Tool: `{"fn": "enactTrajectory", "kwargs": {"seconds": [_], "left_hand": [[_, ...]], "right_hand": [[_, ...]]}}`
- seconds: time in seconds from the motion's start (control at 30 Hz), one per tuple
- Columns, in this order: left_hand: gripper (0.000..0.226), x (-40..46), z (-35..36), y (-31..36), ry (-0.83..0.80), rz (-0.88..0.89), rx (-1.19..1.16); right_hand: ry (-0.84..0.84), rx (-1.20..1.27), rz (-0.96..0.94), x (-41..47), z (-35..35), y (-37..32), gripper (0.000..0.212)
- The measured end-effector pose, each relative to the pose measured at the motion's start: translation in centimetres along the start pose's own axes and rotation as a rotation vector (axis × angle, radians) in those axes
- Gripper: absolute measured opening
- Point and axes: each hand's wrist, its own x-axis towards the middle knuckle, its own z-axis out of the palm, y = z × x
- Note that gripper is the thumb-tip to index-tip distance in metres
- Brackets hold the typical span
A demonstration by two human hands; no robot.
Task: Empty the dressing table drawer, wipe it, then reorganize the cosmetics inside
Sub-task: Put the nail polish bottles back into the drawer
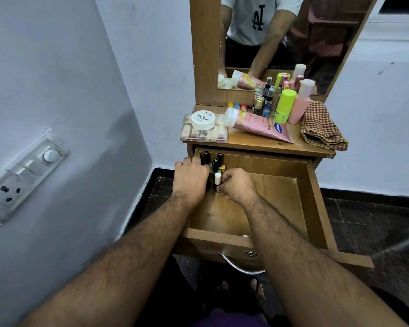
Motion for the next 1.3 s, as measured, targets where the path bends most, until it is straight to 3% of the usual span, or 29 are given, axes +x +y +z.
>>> {"fn": "enactTrajectory", "kwargs": {"seconds": [0.27, 0.5, 0.67, 1.3], "left_hand": [[0.032, 0.6, 0.7, -0.3, 0.037, -0.104, -0.044], [0.044, 0.5, 1.3, -0.2, 0.023, -0.239, -0.112], [0.048, 0.5, 1.2, -0.2, -0.006, -0.310, -0.178], [0.053, 0.3, 1.3, -0.2, 0.004, -0.318, -0.191]], "right_hand": [[0.052, -0.089, 0.012, 0.3, -0.4, -1.9, 0.026], [0.100, -0.011, 0.005, 0.2, 0.5, -1.4, 0.016], [0.107, 0.139, 0.059, 0.9, 1.6, -0.6, 0.029], [0.136, 0.159, 0.071, 1.6, 2.1, -0.1, 0.027]]}}
